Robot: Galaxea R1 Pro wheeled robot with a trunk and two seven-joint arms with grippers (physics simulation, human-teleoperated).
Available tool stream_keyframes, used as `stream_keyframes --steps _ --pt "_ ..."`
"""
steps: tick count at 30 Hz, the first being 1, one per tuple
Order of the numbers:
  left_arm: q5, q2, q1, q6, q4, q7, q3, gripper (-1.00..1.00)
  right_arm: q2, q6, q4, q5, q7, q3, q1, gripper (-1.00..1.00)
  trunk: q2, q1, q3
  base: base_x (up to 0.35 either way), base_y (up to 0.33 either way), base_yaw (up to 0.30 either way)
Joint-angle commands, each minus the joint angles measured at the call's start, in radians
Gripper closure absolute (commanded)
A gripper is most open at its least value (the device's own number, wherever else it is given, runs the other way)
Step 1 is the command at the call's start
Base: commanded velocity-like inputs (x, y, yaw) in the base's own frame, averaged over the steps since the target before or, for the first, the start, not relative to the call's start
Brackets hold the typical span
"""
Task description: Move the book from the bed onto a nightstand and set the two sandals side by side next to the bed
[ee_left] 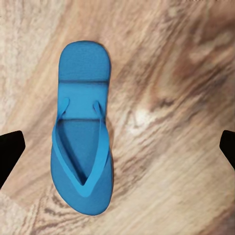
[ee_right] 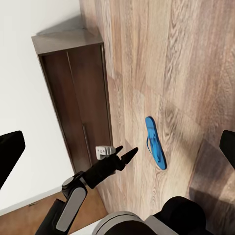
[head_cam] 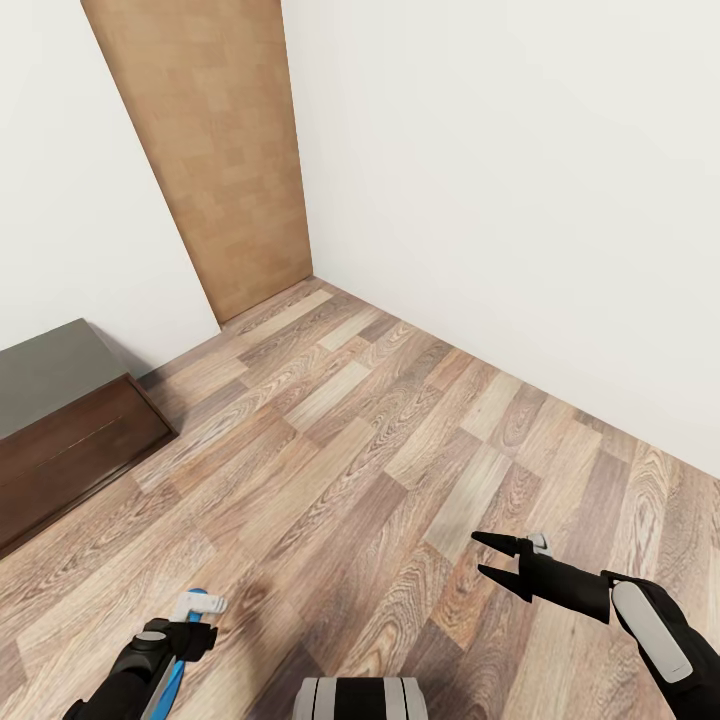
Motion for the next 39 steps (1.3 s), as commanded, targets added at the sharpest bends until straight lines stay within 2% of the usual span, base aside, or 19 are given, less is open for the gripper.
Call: stream_keyframes --steps 1,7,8,9,12,15,21,25,28,33,37,39 --pt "-0.008 0.0 0.0 0.004 -0.002 -0.002 0.001 -1.0 0.0 0.004 0.0 0.005 0.006 -0.002 -0.001 -1.0 0.0 0.0 -0.001 0.0 0.0 0.0" --pt "-0.009 0.0 0.0 0.004 -0.003 0.017 0.002 -1.0 0.0 0.004 0.0 0.007 0.006 0.0 0.0 -1.0 0.0 0.0 -0.001 0.0 0.0 0.0" --pt "-0.008 -0.001 0.0 0.003 -0.003 0.113 0.003 -1.0 0.0 0.004 0.0 0.008 0.006 -0.001 0.0 -1.0 0.0 0.0 -0.001 0.0 0.0 0.0" --pt "-0.007 -0.001 0.0 0.002 -0.002 0.17 0.004 -1.0 0.0 0.004 0.0 0.008 0.006 -0.001 0.0 -1.0 0.0 0.0 -0.001 0.0 0.0 0.0" --pt "-0.004 -0.002 0.0 0.0 -0.002 0.286 0.002 -1.0 0.0 0.004 0.0 0.009 0.006 -0.001 0.0 -1.0 0.0 0.0 -0.001 0.0 0.0 0.0" --pt "-0.003 -0.002 0.0 0.0 -0.001 0.318 0.001 -1.0 0.0 0.004 0.0 0.009 0.006 -0.001 0.0 -1.0 0.0 0.0 -0.001 0.0 0.0 0.0" --pt "-0.003 -0.004 0.0 0.0 0.002 0.323 0.0 -1.0 0.0 0.004 0.0 0.009 0.006 -0.001 -0.001 -1.0 0.0 0.0 -0.001 0.0 0.0 0.0" --pt "-0.004 -0.01 0.0 -0.001 0.003 0.268 -0.001 -1.0 0.0 0.004 0.0 0.009 0.006 0.0 -0.001 -1.0 0.0 0.0 -0.001 0.0 0.0 0.0" --pt "-0.004 -0.011 0.0 -0.004 0.004 0.165 0.0 -1.0 0.001 0.004 0.0 0.009 0.005 0.0 0.0 -1.0 0.0 0.0 -0.001 0.0 0.0 0.0" --pt "-0.005 -0.01 0.0 -0.008 0.005 0.126 0.002 -1.0 0.001 0.004 0.0 0.009 0.005 0.0 -0.001 -1.0 0.0 0.0 -0.001 0.0 0.0 0.0" --pt "-0.005 -0.01 0.0 -0.009 0.005 0.117 0.003 -1.0 0.002 0.004 0.0 0.009 0.005 0.001 0.0 -1.0 0.0 0.0 -0.001 0.0 0.0 0.0" --pt "-0.006 -0.009 0.0 -0.009 0.005 0.116 0.004 -1.0 0.002 0.004 0.0 0.01 0.005 0.002 0.0 -1.0 -0.001 0.001 -0.008 0.0 0.0 0.0"
